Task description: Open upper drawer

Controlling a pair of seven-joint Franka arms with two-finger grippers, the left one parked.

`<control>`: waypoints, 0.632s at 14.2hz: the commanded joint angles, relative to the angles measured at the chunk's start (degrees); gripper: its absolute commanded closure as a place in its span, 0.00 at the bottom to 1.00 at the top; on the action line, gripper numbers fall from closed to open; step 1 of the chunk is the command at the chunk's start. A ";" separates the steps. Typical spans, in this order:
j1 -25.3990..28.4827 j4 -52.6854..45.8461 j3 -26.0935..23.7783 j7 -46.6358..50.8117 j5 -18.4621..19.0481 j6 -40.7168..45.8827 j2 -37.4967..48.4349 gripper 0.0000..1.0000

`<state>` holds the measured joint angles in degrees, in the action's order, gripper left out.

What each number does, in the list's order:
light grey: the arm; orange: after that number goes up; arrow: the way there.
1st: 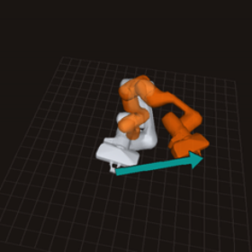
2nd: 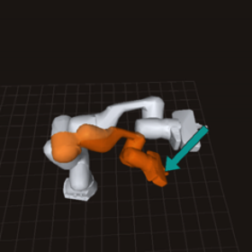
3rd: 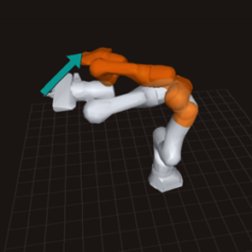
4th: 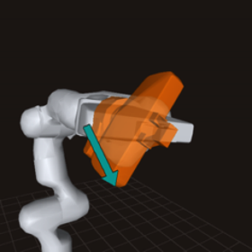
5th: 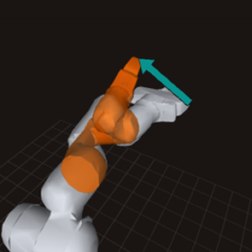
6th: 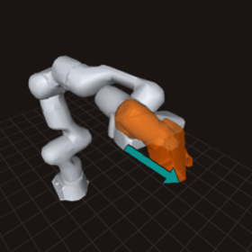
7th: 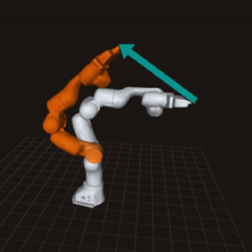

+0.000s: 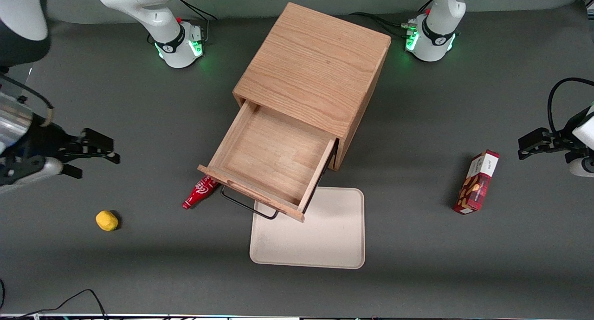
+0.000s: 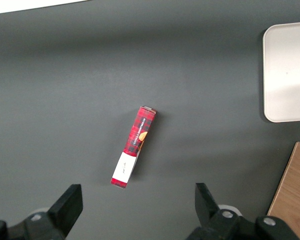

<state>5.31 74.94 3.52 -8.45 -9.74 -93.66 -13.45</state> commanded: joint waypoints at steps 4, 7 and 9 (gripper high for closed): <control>-7.41 3.73 -0.97 7.48 4.73 1.55 3.26 0.00; -9.27 4.16 -1.23 14.75 6.67 1.90 3.08 0.00; -9.53 4.25 -1.23 16.70 6.84 4.35 2.55 0.00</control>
<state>-4.02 78.51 3.36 4.20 -4.63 -91.26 -11.13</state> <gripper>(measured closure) 0.000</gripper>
